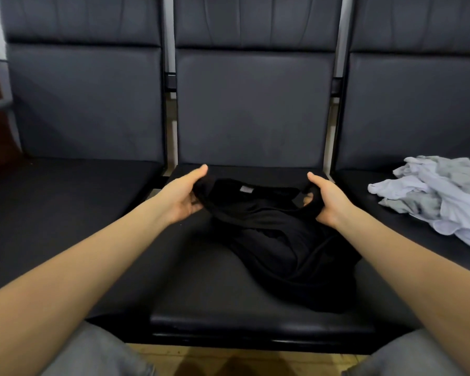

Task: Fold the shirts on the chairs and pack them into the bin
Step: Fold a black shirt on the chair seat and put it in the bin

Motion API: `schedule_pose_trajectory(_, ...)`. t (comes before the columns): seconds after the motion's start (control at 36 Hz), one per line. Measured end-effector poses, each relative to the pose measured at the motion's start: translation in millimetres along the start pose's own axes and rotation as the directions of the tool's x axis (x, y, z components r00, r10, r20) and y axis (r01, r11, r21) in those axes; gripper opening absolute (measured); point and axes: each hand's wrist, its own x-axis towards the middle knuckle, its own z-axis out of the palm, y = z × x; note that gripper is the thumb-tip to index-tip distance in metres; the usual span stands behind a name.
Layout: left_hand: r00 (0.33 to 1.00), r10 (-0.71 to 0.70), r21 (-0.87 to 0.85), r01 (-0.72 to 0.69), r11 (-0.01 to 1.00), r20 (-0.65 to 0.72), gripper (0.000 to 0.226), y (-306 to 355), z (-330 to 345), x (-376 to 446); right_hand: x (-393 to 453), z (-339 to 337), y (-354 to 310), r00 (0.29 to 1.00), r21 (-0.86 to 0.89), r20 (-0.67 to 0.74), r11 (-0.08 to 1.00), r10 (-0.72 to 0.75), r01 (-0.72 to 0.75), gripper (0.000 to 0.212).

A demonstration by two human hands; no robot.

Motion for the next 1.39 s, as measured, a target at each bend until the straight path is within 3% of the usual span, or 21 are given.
schedule_pose_trajectory(0.11, 0.999, 0.018, -0.332, -0.006, 0.943, 0.034, 0.023, 16, 2, 0, -12, 11, -8, 0.999, 0.159, 0.039, 0.987, 0.002, -0.008, 0.023)
schedule_pose_trajectory(0.17, 0.995, 0.052, -0.398, -0.014, 0.917, 0.084, 0.024, 34, 8, -7, -23, 23, -27, 0.995, 0.182, 0.073, 0.982, -0.065, 0.051, 0.02)
schedule_pose_trajectory(0.31, 0.97, 0.223, -0.319, -0.182, 0.93, 0.097, 0.023, 106, 33, -29, -58, 66, -111, 0.93, 0.204, 0.201, 0.942, -0.308, 0.268, 0.019)
schedule_pose_trajectory(0.47, 0.874, 0.48, -0.133, -0.468, 0.873, 0.072, 0.016, 206, 70, -84, -111, 114, -221, 0.833, 0.223, 0.19, 0.849, -0.519, 0.479, 0.015)
schedule_pose_trajectory(0.56, 0.794, 0.605, -0.157, -0.591, 0.791, 0.057, 0.008, 246, 85, -118, -140, 128, -263, 0.761, 0.216, 0.129, 0.767, -0.636, 0.605, 0.033)
schedule_pose_trajectory(0.69, 0.611, 0.791, -0.167, -0.784, 0.598, -0.035, 0.012, 296, 103, -171, -191, 151, -309, 0.597, 0.2, 0.109, 0.606, -0.794, 0.77, 0.009)
schedule_pose_trajectory(0.81, 0.458, 0.888, -0.219, -0.87, 0.442, -0.03, 0.015, 317, 119, -220, -225, 171, -332, 0.484, 0.24, 0.151, 0.507, -0.862, 0.828, 0.012)
schedule_pose_trajectory(0.92, 0.311, 0.95, -0.23, -0.928, 0.294, -0.039, 0.017, 336, 128, -259, -255, 189, -347, 0.425, 0.266, 0.157, 0.452, -0.892, 0.851, 0.011)
schedule_pose_trajectory(1.03, 0.224, 0.968, -0.204, -0.959, 0.197, -0.117, 0.011, 359, 127, -277, -270, 202, -361, 0.399, 0.272, 0.161, 0.429, -0.903, 0.861, 0.011)
schedule_pose_trajectory(1.11, 0.221, 0.963, -0.174, -0.966, 0.193, -0.155, 0.011, 368, 125, -274, -270, 207, -363, 0.392, 0.258, 0.185, 0.43, -0.901, 0.866, 0.012)
schedule_pose_trajectory(1.19, 0.27, 0.946, -0.123, -0.96, 0.251, -0.176, 0.015, 368, 120, -253, -253, 208, -361, 0.415, 0.2, 0.199, 0.452, -0.888, 0.87, 0.012)
schedule_pose_trajectory(1.39, 0.45, 0.881, 0.148, -0.871, 0.469, -0.145, 0.02, 346, 86, -164, -161, 181, -330, 0.638, -0.114, 0.207, 0.629, -0.742, 0.769, 0.01)
